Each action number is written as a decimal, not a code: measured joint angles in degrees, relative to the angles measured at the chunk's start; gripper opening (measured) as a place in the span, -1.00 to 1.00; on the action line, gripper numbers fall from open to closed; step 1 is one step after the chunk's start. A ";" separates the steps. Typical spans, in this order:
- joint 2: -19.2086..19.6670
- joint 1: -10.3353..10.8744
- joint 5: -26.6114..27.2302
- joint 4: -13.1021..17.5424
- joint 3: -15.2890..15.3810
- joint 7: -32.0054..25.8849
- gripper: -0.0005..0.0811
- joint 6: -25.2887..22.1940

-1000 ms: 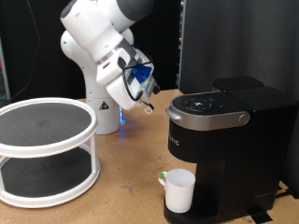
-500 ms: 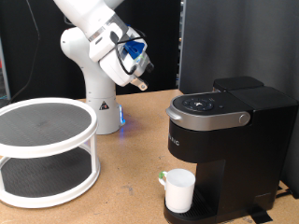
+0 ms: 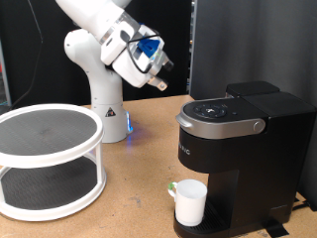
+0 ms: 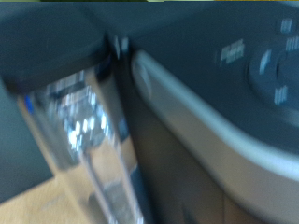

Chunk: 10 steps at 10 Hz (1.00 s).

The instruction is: Make a cup of coffee with the keurig machine

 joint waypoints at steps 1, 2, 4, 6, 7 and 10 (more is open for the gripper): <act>0.08 1.00 2.31 1.05 0.44 0.05 0.98 0.89; 0.27 1.76 3.85 2.43 1.00 0.33 0.98 1.49; 0.95 2.27 4.09 5.71 2.55 2.72 0.98 2.12; 2.41 2.23 0.59 9.52 4.47 5.55 0.98 2.25; 3.63 1.82 -6.82 12.32 5.59 8.47 0.98 -1.13; 9.34 0.94 -19.06 21.27 6.87 15.60 0.98 -13.12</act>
